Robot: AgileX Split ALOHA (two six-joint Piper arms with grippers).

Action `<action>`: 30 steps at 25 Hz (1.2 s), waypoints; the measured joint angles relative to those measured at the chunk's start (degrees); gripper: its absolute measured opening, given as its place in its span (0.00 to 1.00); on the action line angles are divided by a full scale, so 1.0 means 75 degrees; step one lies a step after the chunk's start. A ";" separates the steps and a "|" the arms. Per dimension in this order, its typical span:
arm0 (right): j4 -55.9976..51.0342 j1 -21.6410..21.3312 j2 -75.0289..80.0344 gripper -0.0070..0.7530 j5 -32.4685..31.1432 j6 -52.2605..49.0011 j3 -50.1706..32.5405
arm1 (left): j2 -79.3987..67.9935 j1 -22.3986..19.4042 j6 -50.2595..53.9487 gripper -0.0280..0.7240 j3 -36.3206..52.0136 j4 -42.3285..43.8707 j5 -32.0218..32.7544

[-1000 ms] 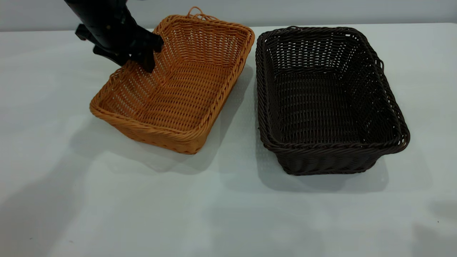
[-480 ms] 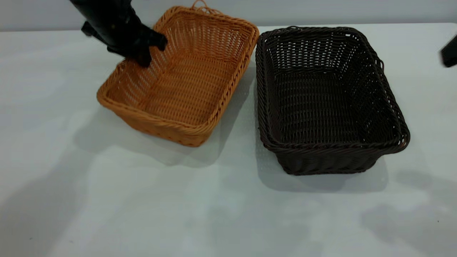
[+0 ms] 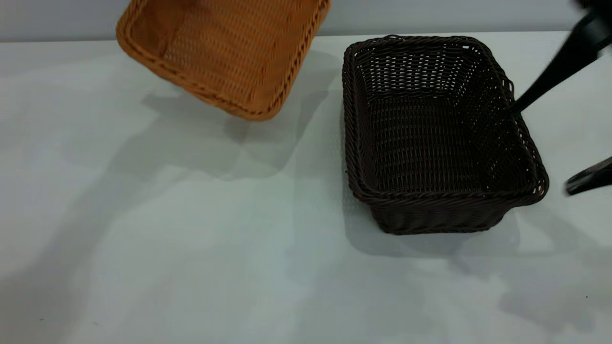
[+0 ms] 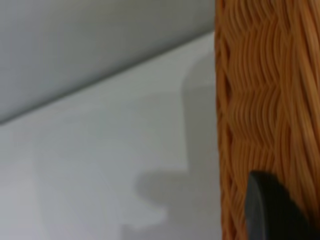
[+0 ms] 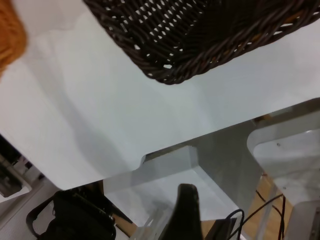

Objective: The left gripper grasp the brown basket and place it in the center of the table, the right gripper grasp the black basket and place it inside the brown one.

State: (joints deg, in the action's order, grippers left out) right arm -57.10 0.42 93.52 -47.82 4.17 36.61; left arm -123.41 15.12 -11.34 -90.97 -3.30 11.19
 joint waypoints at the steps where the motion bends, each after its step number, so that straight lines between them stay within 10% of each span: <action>1: -0.0105 0.0203 0.0193 0.79 0.0208 0.0000 0.0016 | 0.0026 0.0000 0.0000 0.15 0.0000 0.0000 -0.0046; 11: -0.1813 0.1242 0.2345 0.79 0.1864 0.0688 0.0080 | 0.0037 0.0007 -0.0037 0.15 0.0000 0.0006 -0.0119; 30: -0.5036 0.1258 0.3195 0.69 0.4010 0.3320 0.0095 | 0.0037 0.0007 -0.0201 0.15 0.0000 0.0006 -0.0052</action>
State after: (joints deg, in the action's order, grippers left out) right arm -94.86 9.86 117.48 -17.75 29.07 37.32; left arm -123.14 15.17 -12.85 -90.97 -3.25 10.79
